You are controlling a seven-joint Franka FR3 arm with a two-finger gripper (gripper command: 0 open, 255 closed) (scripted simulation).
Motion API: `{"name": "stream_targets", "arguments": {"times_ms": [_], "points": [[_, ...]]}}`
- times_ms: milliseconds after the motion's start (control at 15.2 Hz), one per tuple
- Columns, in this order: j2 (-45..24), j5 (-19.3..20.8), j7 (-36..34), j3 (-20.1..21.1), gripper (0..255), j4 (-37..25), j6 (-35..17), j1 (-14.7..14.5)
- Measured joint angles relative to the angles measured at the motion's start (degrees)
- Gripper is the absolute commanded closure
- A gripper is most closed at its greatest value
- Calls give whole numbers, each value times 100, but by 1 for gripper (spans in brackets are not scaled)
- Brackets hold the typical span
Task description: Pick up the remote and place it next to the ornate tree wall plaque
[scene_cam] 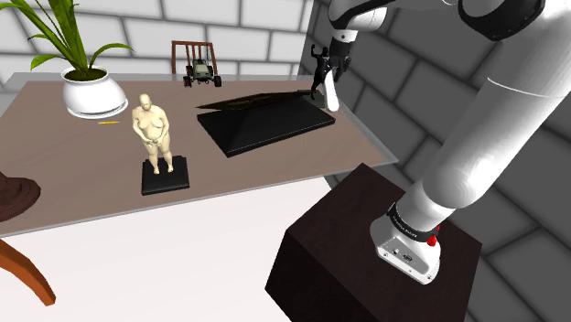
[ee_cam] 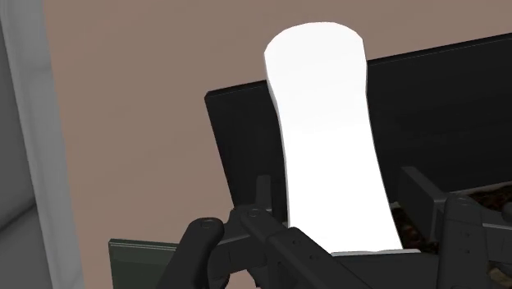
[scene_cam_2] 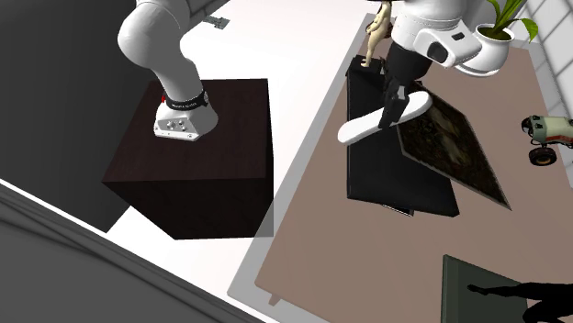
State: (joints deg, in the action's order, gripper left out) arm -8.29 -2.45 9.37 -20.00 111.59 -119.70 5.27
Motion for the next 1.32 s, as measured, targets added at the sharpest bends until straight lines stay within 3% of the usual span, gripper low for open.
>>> {"name": "stream_targets", "arguments": {"times_ms": [594, 1320], "points": [[118, 123, -1246, 502, 255, 113, -6, -694], [-327, 131, -2625, 1089, 255, -558, 227, -1469]]}}
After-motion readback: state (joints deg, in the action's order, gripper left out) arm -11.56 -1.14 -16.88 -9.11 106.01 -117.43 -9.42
